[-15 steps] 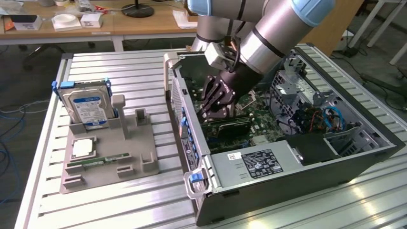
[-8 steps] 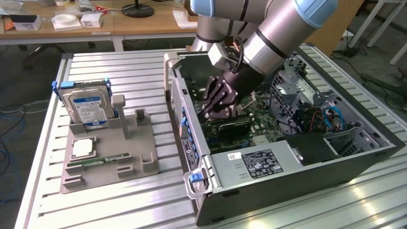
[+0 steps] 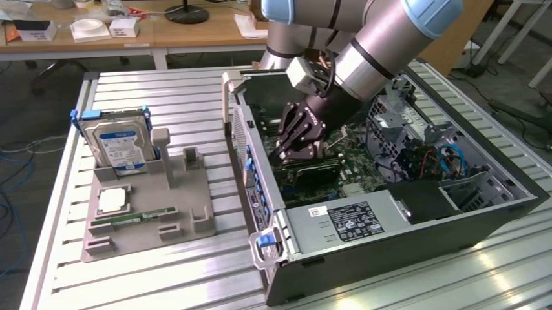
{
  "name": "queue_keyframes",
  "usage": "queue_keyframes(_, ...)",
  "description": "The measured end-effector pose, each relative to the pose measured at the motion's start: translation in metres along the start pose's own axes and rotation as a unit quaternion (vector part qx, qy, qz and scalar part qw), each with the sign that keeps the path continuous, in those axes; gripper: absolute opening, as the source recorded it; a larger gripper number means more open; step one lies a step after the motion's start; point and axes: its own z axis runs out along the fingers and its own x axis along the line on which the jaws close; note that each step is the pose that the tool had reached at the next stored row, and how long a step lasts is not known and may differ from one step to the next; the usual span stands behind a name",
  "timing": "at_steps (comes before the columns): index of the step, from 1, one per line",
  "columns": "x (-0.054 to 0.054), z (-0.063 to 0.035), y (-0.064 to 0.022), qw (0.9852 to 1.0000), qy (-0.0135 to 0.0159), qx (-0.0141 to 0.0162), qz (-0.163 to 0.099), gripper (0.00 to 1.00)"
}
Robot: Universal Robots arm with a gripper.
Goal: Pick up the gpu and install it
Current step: 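Press down on the gpu until it lock into place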
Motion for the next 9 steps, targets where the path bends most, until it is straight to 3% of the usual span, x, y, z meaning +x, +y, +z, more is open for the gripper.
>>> queue_keyframes(3, 0.0001, 0.0005, 0.0009, 1.0, 0.0001, 0.0028, 0.0, 0.1)
queue_keyframes(5, 0.0, 0.0004, 0.001, 1.0, 0.0002, 0.0092, -0.001, 0.1)
queue_keyframes(6, 0.0, 0.0005, 0.0009, 0.9999, 0.0002, 0.014, -0.001, 0.1)
queue_keyframes(7, -0.0001, 0.0005, 0.0009, 0.9998, 0.0002, 0.0207, -0.001, 0.1)
queue_keyframes(9, -0.0005, 0.0005, 0.0009, 0.9993, 0.0003, 0.037, -0.002, 0.1)
